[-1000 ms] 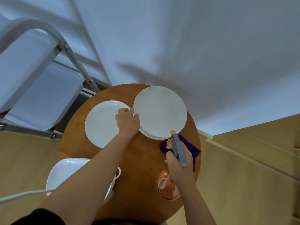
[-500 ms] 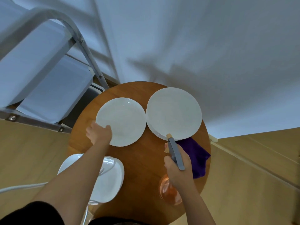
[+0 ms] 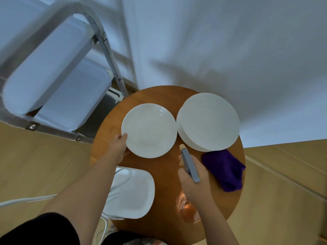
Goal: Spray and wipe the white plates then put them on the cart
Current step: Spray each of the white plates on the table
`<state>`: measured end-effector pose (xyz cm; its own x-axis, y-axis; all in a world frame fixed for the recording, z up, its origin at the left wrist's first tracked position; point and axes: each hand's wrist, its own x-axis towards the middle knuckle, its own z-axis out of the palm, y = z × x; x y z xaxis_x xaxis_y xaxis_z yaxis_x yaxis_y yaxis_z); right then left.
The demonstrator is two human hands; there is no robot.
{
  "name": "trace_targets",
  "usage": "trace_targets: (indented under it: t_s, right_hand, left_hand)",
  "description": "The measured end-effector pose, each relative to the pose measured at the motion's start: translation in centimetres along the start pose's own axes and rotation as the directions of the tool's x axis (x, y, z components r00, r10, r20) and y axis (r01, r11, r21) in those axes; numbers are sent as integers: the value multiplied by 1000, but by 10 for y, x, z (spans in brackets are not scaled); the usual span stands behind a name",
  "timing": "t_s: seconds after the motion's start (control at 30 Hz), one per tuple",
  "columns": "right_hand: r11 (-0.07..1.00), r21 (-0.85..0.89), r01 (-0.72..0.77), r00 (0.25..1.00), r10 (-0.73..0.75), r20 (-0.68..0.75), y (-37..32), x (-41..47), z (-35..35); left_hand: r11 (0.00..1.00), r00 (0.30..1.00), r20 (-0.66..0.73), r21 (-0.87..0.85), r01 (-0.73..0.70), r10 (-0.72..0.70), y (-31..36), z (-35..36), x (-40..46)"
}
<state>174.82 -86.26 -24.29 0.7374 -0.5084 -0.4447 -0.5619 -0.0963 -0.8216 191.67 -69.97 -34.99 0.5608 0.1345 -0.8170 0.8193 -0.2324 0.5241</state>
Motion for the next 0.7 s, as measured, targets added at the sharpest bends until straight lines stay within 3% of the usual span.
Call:
trace_targets:
  t_s: [0.1,0.27,0.5,0.7]
  right_hand:
    - [996,-60,68,997,-69,-22,-6,-3,11]
    - [972,-143,188,980,-195,-39,-20,-6,28]
    - [963,-71,258,963,-262,-56,-43,-13,62]
    - [950,-97,297,953,-289,91,-45,-29,77]
  left_hand:
    - [991,993,108,-134,-20,35,6,-5,-7]
    - [973,988,116,-217,-79,106,13,-26,-17]
    - [924,967,144,-351,-150,211,30,-53,-45]
    - [900,959,122,-392,-192,257,36,-58,-57]
